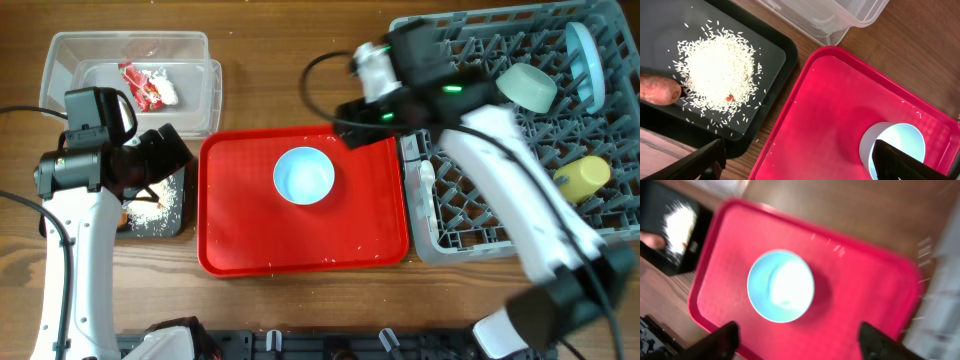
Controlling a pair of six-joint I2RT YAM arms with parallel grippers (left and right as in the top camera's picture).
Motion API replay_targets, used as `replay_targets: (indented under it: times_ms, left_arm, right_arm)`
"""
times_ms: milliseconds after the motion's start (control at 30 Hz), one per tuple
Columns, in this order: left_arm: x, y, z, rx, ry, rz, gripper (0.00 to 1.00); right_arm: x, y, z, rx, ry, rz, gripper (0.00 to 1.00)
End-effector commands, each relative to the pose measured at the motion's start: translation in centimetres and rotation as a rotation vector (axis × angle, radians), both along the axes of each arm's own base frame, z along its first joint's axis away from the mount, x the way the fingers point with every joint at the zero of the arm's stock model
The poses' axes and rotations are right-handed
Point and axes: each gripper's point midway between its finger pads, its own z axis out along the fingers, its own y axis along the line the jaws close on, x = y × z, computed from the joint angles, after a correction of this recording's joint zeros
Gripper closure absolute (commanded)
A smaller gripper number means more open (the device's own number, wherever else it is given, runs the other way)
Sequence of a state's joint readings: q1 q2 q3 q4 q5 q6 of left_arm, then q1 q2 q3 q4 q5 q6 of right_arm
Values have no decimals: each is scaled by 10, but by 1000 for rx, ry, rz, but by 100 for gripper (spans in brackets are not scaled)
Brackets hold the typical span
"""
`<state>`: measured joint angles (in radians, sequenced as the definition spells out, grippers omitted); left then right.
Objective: Sort waste into correct bins and load items into the dishwasher rack
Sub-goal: 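Grasp the blue bowl on the red tray with the right gripper, then place the blue bowl upside down in the dish rack with the right gripper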
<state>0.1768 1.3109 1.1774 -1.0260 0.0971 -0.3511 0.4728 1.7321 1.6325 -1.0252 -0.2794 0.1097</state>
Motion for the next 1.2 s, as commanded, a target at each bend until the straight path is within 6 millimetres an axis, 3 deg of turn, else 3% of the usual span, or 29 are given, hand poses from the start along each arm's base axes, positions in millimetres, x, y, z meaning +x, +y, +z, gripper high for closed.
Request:
replay_targets:
  times_ms: [0,200,300,400,500,600,667,733,800,900,967,1033,1167]
  left_arm:
    - [0,-2,-3,-22,9,6,6]
    - [0,-2,-3,-22,11,6,5]
    - [0,-2,-3,-22,11,6,5]
    - [0,-2,-3,-23,13,6,5]
    - [-2,-2,-4,-24,20,6,5]
    - [-2,-2,-4,-24,23,6,5]
    - [-3,-2,-4,-24,24,6,5]
    - [-2,-2,-4,-24,23,6,5]
    - [-2,-2,-4,-24,22,6,5]
    - [-3,-2,-4,-24,24,6,5]
    - [-3,-2,-4,-24,23,6,5]
    - [-3,-2,-4,-24,23,6,5]
    - [-3,-2,-4,-24,23,6,4]
  right_arm:
    - [-12,24,-67,-94,178,-46,27]
    - [-21,23,-152,-253,344,-115,37]
    - [-20,23,-173,-273,371,-115,47]
    - [-18,25,-179,-271,369,-115,67]
    - [-16,25,-179,-267,364,-116,96]
    - [-10,16,-172,-282,339,-138,96]
    - [3,-5,-147,-320,267,-187,96]
    - [22,-30,-102,-355,130,-250,96]
    - [43,-57,-40,-375,-81,-302,96]
    - [64,-115,71,-456,-468,-439,96]
    - [66,-154,123,-565,-640,-537,96]
    - [68,-194,153,-698,-731,-647,96]
    - [68,-260,160,-926,-746,-918,96]
